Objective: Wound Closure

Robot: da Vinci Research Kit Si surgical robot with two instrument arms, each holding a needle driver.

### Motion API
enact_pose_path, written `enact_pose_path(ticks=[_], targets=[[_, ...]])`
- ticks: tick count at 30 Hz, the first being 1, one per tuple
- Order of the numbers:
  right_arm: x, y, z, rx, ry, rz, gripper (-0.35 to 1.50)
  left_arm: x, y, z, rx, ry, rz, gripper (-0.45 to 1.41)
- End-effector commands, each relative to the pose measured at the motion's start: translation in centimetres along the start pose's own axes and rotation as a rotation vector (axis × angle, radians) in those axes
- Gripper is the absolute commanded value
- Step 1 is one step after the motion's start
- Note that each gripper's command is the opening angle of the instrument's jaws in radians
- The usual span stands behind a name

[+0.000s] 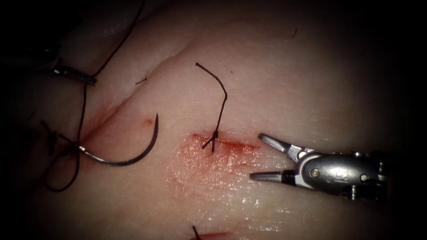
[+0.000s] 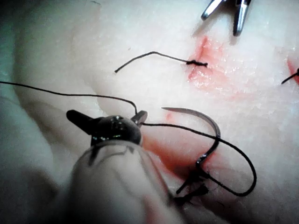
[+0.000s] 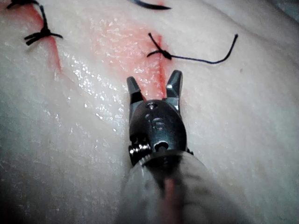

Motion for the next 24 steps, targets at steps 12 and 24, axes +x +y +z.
enact_pose_path(ticks=[12, 24], targets=[[0.0, 0.02, 0.07, -0.003, 0.003, 0.018, 1.15, 0.78, -0.04, 0.15, -0.198, 0.639, -0.5, 1.08], [0.0, 0.05, 0.03, -0.001, 0.004, 0.027, 1.11, 1.06, 0.35, 0.35, -0.093, 0.406, -0.201, 0.81]])
